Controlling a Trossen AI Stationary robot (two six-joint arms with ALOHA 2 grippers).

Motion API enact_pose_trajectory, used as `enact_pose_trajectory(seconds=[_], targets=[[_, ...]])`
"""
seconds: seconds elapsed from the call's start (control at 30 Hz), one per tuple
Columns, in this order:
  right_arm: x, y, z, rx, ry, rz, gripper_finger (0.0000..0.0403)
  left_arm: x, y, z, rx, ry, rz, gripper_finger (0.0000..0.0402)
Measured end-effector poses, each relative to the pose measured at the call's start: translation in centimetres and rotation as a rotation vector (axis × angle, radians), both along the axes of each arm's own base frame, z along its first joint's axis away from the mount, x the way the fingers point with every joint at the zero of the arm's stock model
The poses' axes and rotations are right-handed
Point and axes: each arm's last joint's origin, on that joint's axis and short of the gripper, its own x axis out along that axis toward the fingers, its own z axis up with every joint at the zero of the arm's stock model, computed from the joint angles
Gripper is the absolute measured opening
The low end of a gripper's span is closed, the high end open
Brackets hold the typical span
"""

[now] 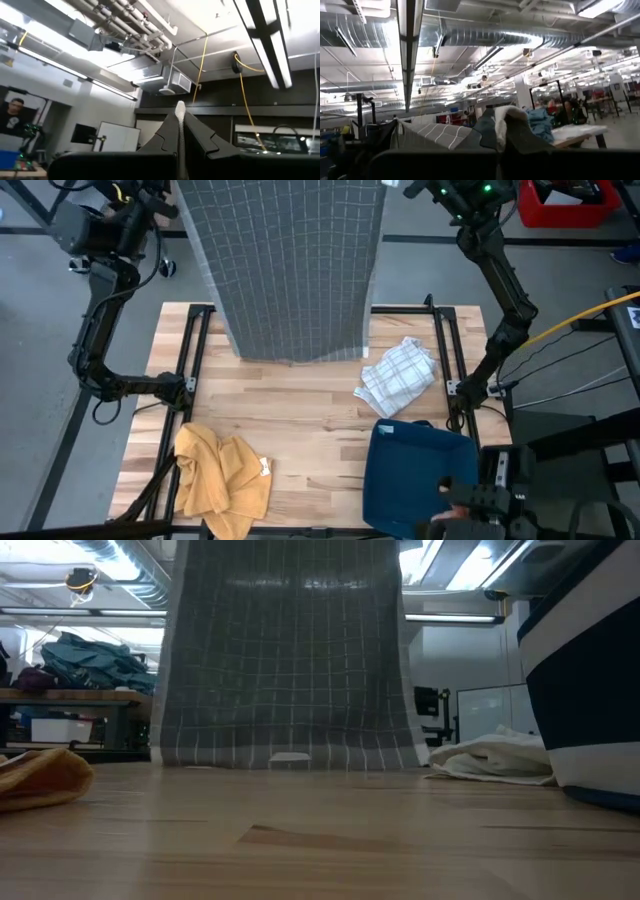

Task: Fold towel
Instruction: Fold the gray kitchen towel

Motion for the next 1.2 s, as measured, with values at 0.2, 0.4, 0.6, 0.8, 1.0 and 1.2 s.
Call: enact_pose_trajectory(seconds=[0.2, 0.4, 0.6, 0.8, 1.0, 1.2], targets=[[-0.5, -0.1, 0.3, -0.033, -0.018, -0.008, 0.0001, 0.2, 0.3, 0.0, 0.013, 0.007, 0.005, 0.0000], [-0.7, 0.3, 0.8, -0.044, -0.076, 0.040, 0.0001, 0.3, 0.5, 0.1, 0.040, -0.014, -0.004, 0.0000], [-0.9, 0.7, 1.0, -0.068, -0.057, 0.083, 0.0001, 0.2, 0.5, 0.3, 0.053, -0.056, -0.036, 0.0000], [-1.6, 2.2, 1.7, -0.124, -0.008, 0.178, 0.0001, 0.2, 0.0, 0.8, 0.069, -0.048, -0.087, 0.0000], [-2.7, 5.1, 2.3, -0.091, 0.118, 0.454, 0.0001, -0.3, -2.8, 1.7, 0.069, 0.055, -0.357, 0.0000], [-1.9, 8.0, 1.3, 0.003, 0.300, 0.649, 0.0001, -1.1, -6.9, 0.2, -0.092, 0.226, -0.423, 0.0000]])
